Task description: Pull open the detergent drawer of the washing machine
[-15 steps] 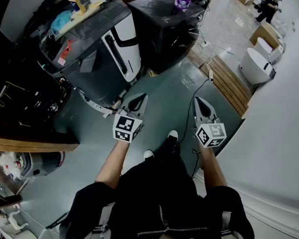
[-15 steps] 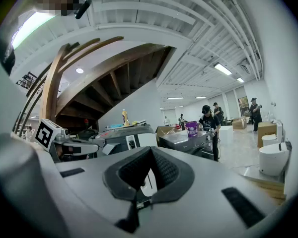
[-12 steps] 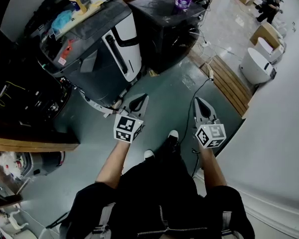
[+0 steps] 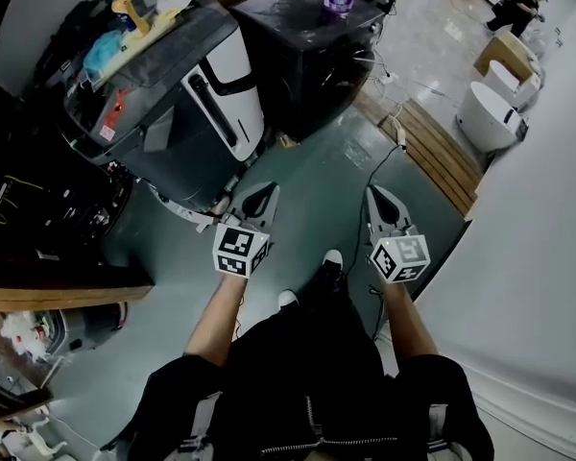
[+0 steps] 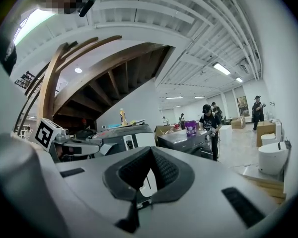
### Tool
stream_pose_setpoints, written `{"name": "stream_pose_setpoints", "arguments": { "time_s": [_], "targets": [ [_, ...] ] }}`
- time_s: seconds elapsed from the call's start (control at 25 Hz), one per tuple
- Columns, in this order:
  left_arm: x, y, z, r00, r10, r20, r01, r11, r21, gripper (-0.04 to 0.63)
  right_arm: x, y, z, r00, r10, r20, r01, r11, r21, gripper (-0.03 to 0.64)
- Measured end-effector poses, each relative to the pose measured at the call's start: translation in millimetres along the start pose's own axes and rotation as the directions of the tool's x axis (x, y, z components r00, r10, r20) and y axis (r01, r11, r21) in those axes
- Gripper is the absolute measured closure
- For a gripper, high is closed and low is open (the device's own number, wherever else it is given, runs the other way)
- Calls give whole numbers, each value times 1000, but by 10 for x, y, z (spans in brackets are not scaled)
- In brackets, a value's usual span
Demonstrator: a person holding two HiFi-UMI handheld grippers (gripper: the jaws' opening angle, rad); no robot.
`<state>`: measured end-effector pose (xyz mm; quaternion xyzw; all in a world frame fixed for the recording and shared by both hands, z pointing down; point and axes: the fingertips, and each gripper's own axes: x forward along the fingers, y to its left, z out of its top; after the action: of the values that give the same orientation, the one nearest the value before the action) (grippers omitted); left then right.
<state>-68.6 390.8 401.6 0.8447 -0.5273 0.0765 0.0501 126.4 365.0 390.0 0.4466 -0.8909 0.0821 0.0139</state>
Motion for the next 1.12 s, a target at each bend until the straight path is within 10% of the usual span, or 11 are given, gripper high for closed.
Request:
{"name": "stream_pose_setpoints", "arguments": {
  "time_s": [1.12],
  "targets": [
    [1834,-32,416,994,106,-42,-106,994,-5,577,1169,-1598,229,986,163,-42,-163,987,2,611]
  ]
}}
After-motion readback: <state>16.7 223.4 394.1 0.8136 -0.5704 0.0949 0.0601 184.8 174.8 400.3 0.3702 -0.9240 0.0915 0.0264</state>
